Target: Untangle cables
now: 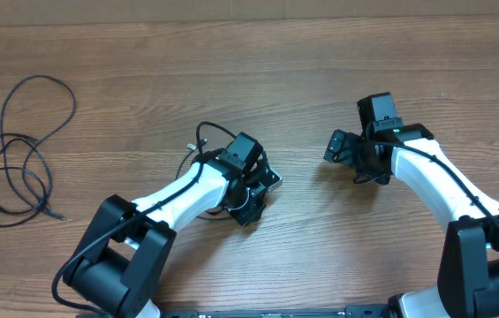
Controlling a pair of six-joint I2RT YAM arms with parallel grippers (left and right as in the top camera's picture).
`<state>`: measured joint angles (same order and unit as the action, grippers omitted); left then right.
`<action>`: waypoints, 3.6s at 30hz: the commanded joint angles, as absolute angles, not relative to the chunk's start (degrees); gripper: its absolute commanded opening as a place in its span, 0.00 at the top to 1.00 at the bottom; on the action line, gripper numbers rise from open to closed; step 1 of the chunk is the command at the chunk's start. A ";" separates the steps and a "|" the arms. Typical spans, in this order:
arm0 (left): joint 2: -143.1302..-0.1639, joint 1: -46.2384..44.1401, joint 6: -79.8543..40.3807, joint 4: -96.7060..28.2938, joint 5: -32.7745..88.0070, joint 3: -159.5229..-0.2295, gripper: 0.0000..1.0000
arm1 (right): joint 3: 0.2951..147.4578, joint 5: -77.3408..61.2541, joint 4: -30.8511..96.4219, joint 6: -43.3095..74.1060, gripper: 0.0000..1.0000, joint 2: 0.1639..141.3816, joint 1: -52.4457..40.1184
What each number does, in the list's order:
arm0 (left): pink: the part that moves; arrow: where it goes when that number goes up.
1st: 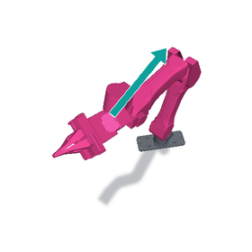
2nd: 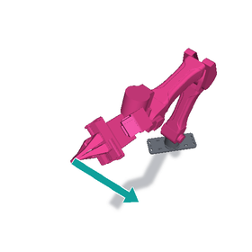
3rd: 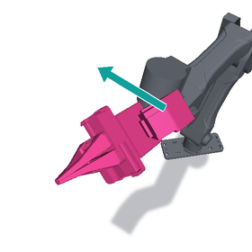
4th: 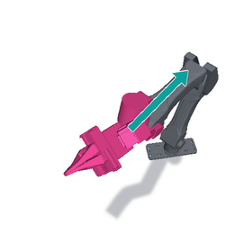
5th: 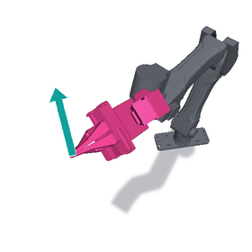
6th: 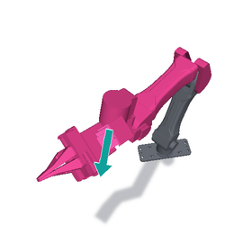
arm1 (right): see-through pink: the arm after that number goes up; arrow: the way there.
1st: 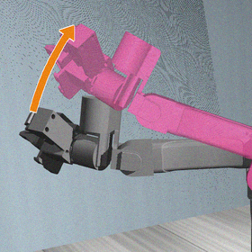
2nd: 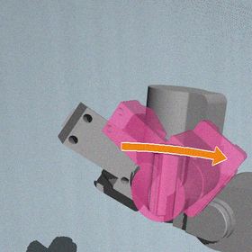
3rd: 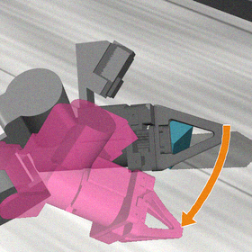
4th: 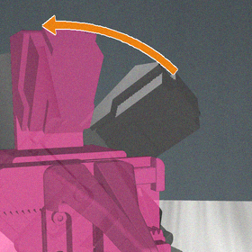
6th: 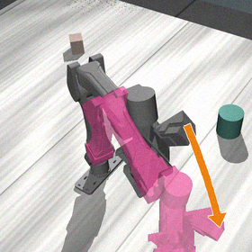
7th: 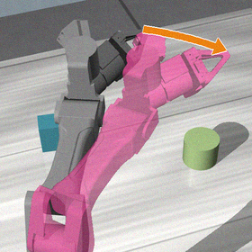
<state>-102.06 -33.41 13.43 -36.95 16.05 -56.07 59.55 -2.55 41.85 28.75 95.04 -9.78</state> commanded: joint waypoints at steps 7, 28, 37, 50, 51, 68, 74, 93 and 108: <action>-103.83 -35.07 7.20 -33.01 5.10 -51.48 0.66 | 59.20 -2.00 41.67 29.17 0.00 95.29 -9.82; -103.83 -35.40 7.20 -33.19 4.08 -51.46 0.74 | 59.20 -2.00 41.65 29.17 0.00 95.29 -9.82; -103.83 -35.40 5.23 -34.61 4.05 -51.46 0.83 | 59.20 -2.00 41.67 29.17 0.00 95.29 -9.82; -102.17 -34.83 1.32 -37.76 0.62 -54.92 0.96 | 59.20 -2.00 41.67 29.15 0.00 95.29 -9.82; -101.21 -34.63 -0.10 -38.35 -0.60 -56.36 0.96 | 59.20 -2.00 41.67 29.17 0.00 95.29 -9.82; -78.72 -26.74 -9.02 -35.18 -33.17 -77.01 0.96 | 59.20 -2.00 41.67 29.15 0.00 95.29 -9.82; -76.36 -20.14 -9.02 -29.17 -48.10 -77.14 0.96 | 59.20 -2.00 41.67 29.15 0.00 95.29 -9.82; -78.24 17.06 -14.74 -28.56 -43.27 -76.99 0.96 | 59.20 -2.00 41.65 29.15 0.00 95.29 -9.82; -88.66 22.37 -18.11 -36.69 -28.36 -76.99 0.64 | 59.20 -2.00 41.65 29.15 0.00 95.29 -9.82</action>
